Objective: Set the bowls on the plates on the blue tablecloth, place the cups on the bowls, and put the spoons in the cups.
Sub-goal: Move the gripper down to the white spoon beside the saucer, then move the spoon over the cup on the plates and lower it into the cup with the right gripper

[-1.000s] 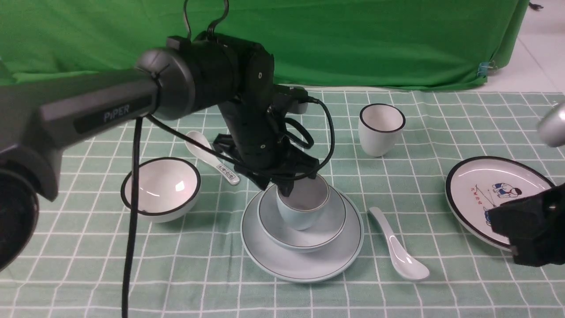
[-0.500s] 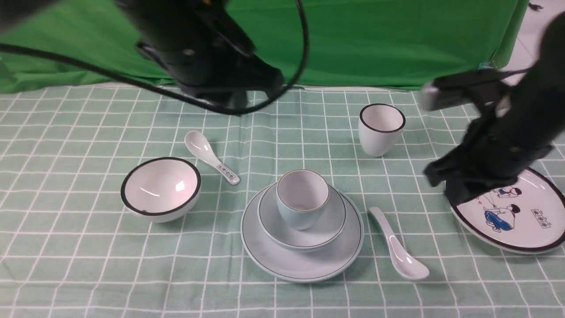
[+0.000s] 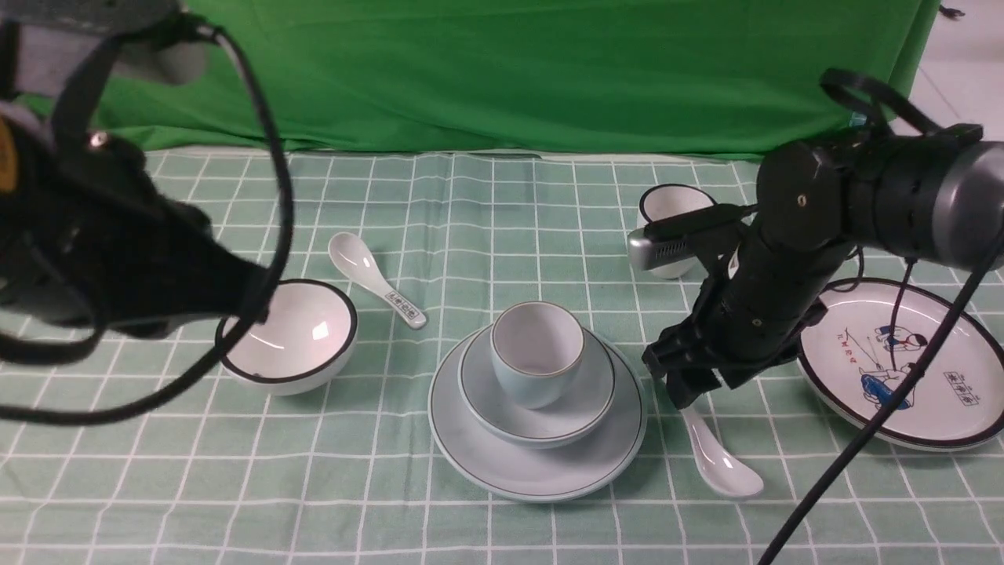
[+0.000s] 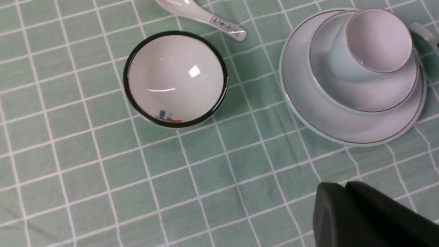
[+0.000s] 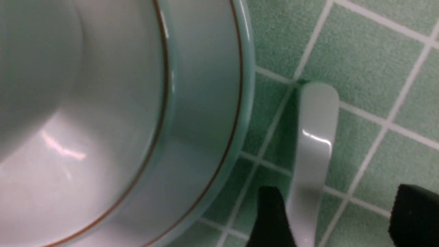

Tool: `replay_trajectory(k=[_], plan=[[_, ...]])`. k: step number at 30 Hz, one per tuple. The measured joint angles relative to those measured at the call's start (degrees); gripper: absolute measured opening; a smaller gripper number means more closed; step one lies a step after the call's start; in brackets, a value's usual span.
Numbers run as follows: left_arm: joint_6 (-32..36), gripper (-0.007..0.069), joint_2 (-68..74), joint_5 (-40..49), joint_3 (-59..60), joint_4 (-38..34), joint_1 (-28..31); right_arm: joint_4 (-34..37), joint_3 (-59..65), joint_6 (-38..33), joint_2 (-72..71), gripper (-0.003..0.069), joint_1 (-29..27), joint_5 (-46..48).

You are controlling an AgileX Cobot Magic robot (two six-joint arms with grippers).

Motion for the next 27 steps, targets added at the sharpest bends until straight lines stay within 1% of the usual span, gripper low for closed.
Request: replay_trajectory(k=[10, 12, 13, 15, 21, 25, 27], plan=[[-2.69, 0.0008, -6.12, 1.53, 1.27, 1.41, 0.00, 0.00, -0.04, 0.16, 4.06, 0.0476, 0.00, -4.39], [-3.09, 0.0008, -6.93, 2.73, 1.27, 1.41, 0.00, -0.14, -0.04, 0.16, 4.35, 0.0388, 0.00, -4.78], [-3.09, 0.0008, -7.04, 2.80, 1.27, 1.41, 0.00, -0.14, -0.04, 0.16, 4.35, 0.0363, 0.00, -4.78], [-3.09, 0.0008, -7.46, 3.84, 1.27, 1.41, 0.00, -0.02, -0.04, 0.26, 4.35, 0.0165, 0.05, -4.84], [-3.33, 0.0009, -7.76, 4.80, 1.66, 1.41, 0.00, -0.03, -0.04, 0.25, 2.95, 0.0174, 0.05, -3.10], [-3.40, 0.0009, -7.76, 4.75, 1.65, 1.41, 0.00, -0.14, 0.19, 0.14, -4.37, 0.0174, 0.42, -1.98], [-3.68, 0.0009, -7.81, 4.75, 1.65, 1.41, 0.00, -0.21, 1.16, 0.14, -9.29, 0.0174, 1.30, -4.07]])
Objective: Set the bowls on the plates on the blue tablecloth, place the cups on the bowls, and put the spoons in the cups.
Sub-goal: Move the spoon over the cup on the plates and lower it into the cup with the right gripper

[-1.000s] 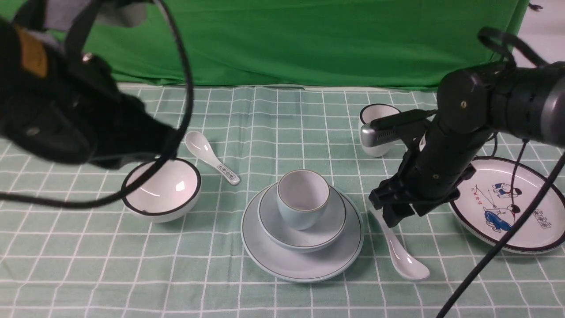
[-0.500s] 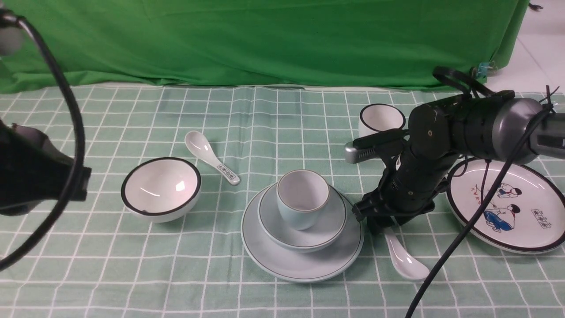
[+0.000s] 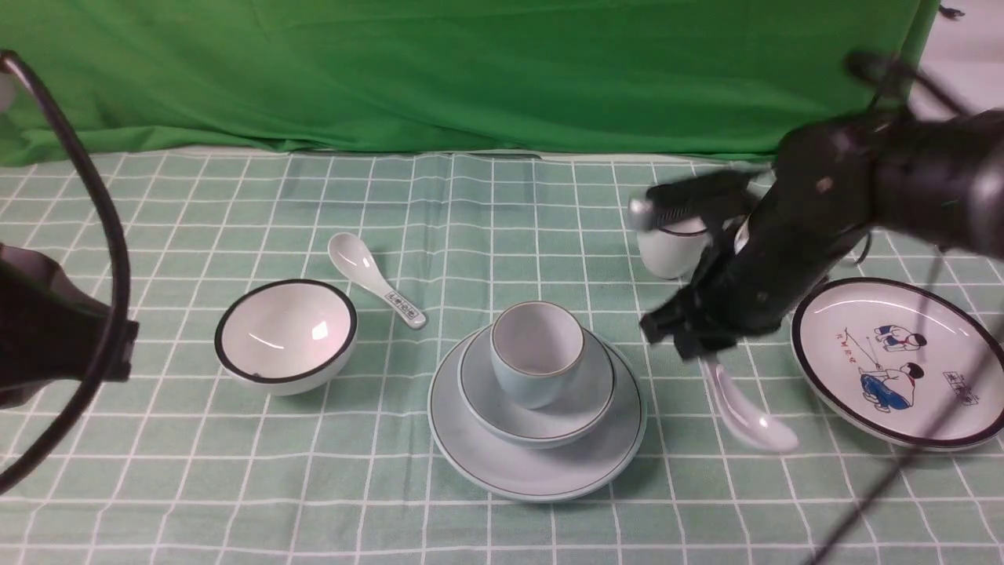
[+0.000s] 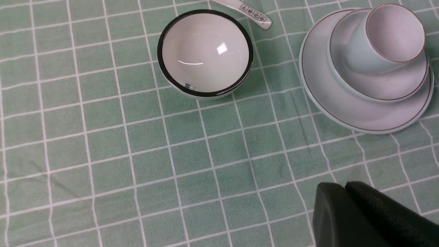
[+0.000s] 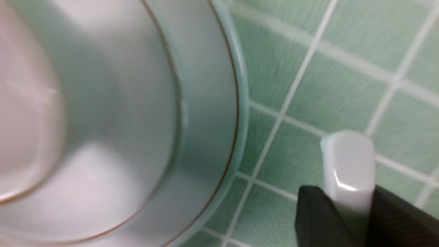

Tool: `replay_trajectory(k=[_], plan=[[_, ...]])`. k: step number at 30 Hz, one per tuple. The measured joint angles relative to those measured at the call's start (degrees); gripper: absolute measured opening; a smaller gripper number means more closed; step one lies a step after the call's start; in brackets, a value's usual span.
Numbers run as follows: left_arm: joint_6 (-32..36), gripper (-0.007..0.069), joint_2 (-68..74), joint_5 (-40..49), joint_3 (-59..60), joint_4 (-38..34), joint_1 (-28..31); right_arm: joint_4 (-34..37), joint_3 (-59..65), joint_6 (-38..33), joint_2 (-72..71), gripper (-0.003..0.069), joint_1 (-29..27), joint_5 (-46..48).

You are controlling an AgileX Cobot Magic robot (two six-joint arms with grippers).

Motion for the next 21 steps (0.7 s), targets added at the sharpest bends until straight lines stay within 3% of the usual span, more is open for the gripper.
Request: replay_trajectory(k=[3, 4, 6, 8, 9, 12, 16, 21], plan=[[-0.66, 0.0009, -0.02, -0.36, 0.02, 0.00, 0.00, 0.15, 5.65, 1.69, -10.50, 0.0174, 3.95, -15.75], [-0.71, 0.0009, -0.02, -0.45, 0.07, 0.00, 0.00, 0.12, 6.05, 2.09, -11.50, 0.0174, 4.21, -16.94], [-0.71, 0.0009, -0.07, -1.47, 0.07, 0.00, 0.00, 0.32, 11.46, 3.46, -15.77, 0.0174, 8.00, -33.54], [-0.73, 0.0009, -0.07, -1.87, 0.07, 0.00, 0.00, 0.32, 12.98, 3.67, -16.21, 0.0174, 9.43, -38.74], [-0.90, 0.0009, -0.07, -2.44, 0.07, 0.00, 0.00, 0.32, 16.04, 3.13, -15.83, 0.0174, 11.42, -50.54], [-0.90, 0.0009, -0.07, -2.72, 0.07, 0.00, 0.00, 0.32, 19.26, 1.13, -12.52, 0.0174, 13.81, -66.63], [-0.90, 0.0009, -0.07, -2.72, 0.07, 0.00, 0.00, 0.32, 19.54, 0.22, -6.84, 0.0174, 14.24, -74.24], [-0.90, 0.0009, -0.07, -2.62, 0.07, 0.00, 0.00, 0.42, 19.91, -1.93, -1.09, 0.0174, 14.24, -77.35]])
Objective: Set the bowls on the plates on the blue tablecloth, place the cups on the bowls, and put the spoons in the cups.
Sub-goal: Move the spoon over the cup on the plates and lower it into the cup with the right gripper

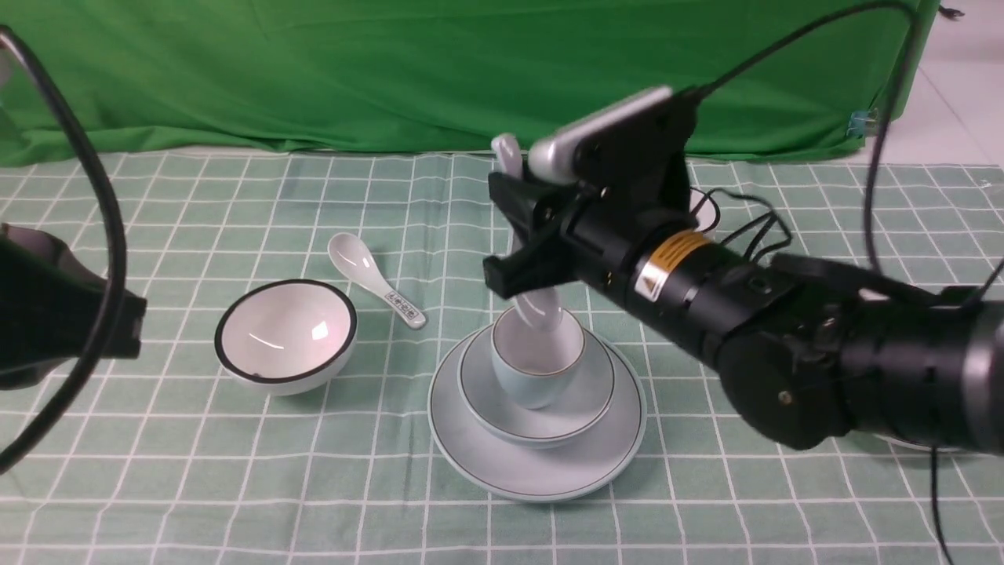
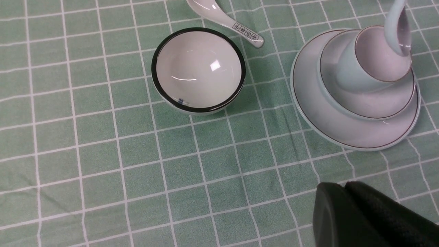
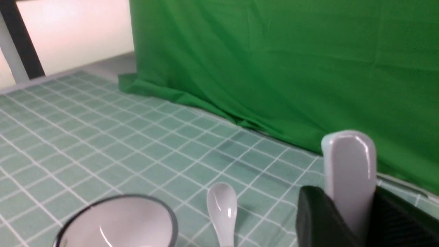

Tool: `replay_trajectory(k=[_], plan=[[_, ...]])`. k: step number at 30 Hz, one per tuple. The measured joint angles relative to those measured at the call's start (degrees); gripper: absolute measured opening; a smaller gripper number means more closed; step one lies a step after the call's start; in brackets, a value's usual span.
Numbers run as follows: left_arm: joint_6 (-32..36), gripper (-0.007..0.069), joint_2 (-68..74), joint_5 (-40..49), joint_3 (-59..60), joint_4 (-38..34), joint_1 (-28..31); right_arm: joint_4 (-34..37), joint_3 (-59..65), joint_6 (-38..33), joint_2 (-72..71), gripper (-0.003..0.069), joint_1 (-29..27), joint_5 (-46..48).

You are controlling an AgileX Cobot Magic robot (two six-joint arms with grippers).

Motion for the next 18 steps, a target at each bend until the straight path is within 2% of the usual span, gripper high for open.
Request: replay_trajectory(k=[12, 16, 18], plan=[[0.00, 0.0009, 0.00, 0.01, 0.00, 0.23, 0.00, 0.08, 0.11, -0.57, 4.39, 0.0174, 0.43, 0.58], [0.00, 0.0009, 0.00, 0.01, 0.00, 0.65, 0.00, 0.08, 0.11, -0.62, 5.14, 0.0203, 0.43, 1.09], [0.00, 0.0009, 0.00, 0.01, 0.00, 0.80, 0.00, 0.08, 0.11, -0.88, 5.26, 0.0243, 0.43, 1.85]])
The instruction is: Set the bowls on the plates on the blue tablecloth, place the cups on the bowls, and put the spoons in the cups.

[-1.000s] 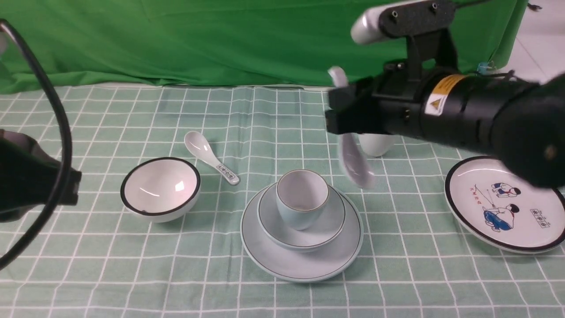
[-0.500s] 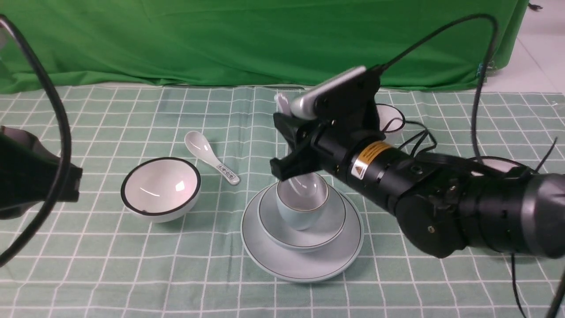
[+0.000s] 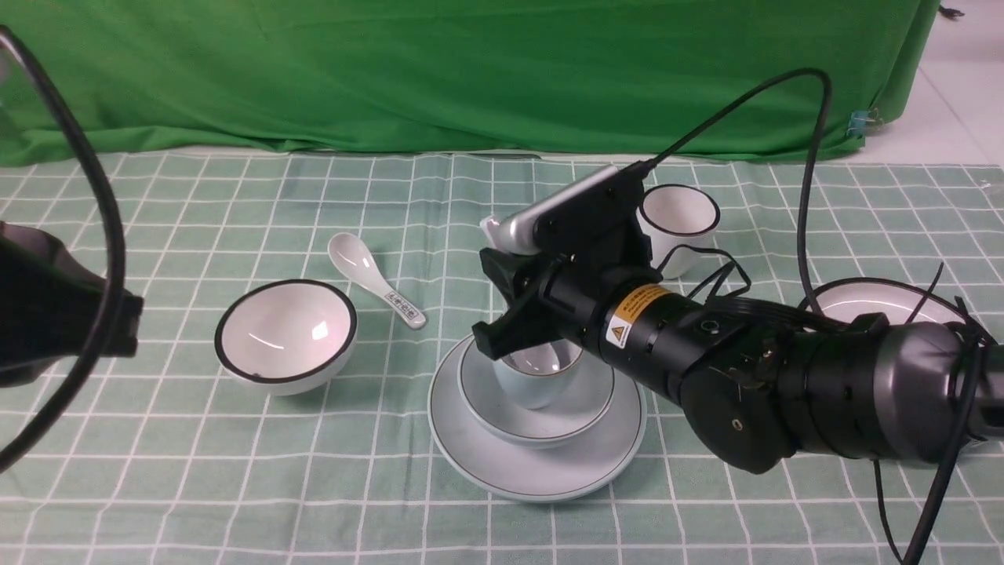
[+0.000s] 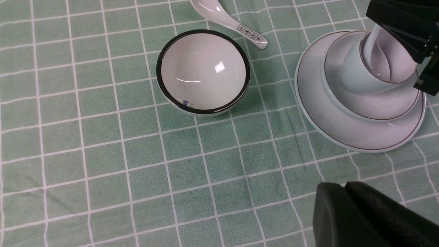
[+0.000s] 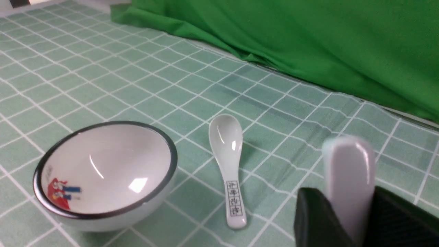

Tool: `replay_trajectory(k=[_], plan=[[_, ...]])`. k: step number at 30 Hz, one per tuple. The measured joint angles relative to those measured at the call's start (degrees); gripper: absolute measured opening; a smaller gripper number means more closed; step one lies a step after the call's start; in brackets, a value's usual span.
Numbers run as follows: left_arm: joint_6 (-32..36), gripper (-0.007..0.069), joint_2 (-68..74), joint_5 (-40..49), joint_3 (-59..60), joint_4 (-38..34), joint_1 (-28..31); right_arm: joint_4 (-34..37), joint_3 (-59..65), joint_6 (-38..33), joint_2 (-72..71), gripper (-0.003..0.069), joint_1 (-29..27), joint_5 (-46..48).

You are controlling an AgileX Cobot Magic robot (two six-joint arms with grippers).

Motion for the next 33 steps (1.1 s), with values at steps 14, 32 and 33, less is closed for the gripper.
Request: replay_trajectory(k=[14, 32, 33], plan=[[-0.07, 0.0010, 0.00, -4.56, 0.00, 0.74, 0.00, -0.66, 0.00, -0.61, -29.15, 0.0199, -2.87, 55.76], [5.01, 0.0010, -0.11, -14.61, 0.47, 1.37, 0.00, -4.20, 36.93, 4.05, -97.07, 0.0024, -15.44, 36.46], [5.57, 0.0010, -0.40, -14.34, 1.06, 0.93, 0.00, -4.20, 38.13, 4.05, -98.20, 0.0025, -15.44, 34.58]])
